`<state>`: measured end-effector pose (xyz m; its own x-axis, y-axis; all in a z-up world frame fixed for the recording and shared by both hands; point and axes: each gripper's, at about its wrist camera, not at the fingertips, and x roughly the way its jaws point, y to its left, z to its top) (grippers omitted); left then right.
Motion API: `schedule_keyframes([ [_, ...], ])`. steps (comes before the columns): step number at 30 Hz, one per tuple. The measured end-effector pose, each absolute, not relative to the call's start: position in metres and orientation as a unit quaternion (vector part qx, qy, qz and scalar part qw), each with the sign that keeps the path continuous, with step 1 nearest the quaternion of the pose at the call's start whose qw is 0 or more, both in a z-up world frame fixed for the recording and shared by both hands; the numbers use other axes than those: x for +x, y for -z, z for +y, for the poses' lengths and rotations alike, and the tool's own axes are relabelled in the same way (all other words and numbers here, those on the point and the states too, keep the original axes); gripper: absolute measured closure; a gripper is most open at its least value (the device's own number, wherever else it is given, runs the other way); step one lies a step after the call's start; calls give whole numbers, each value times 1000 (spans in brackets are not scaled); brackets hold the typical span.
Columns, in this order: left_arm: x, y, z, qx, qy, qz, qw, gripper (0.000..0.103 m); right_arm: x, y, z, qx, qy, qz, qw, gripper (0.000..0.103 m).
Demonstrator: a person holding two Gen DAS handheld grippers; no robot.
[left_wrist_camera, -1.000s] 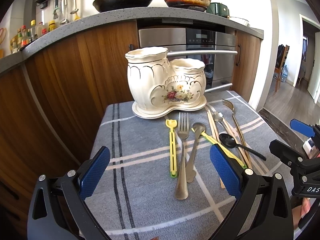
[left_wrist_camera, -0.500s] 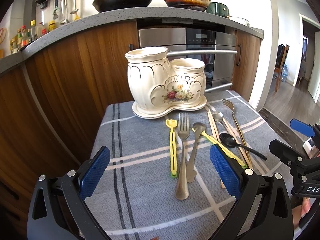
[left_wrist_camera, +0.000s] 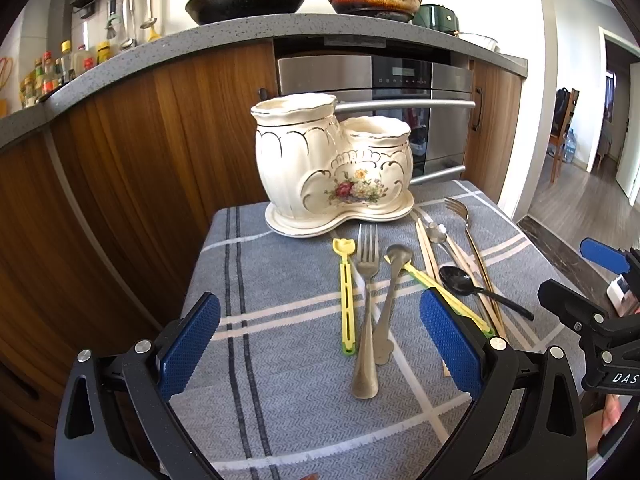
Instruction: Organize utensils
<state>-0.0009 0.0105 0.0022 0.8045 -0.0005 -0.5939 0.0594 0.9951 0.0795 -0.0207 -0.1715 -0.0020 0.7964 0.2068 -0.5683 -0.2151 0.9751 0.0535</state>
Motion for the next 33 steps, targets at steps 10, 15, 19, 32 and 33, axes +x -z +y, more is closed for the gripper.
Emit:
schedule_keyframes([
  [10,0,-2,10,47,16,312,949,4,-20,3,-171,-8,-111,298,948,6],
  [15,0,-2,10,47,16,312,949,4,-19,4,-170,-10,-111,300,947,6],
  [19,0,-2,10,47,15,313,949,4,-19,4,-170,-9,-111,300,948,6],
  [32,8,7,15,50,13,331,942,4,-7,18,-171,-33,-115,331,936,6],
  [33,10,8,16,49,14,334,941,4,-6,20,-171,-38,-118,333,935,6],
])
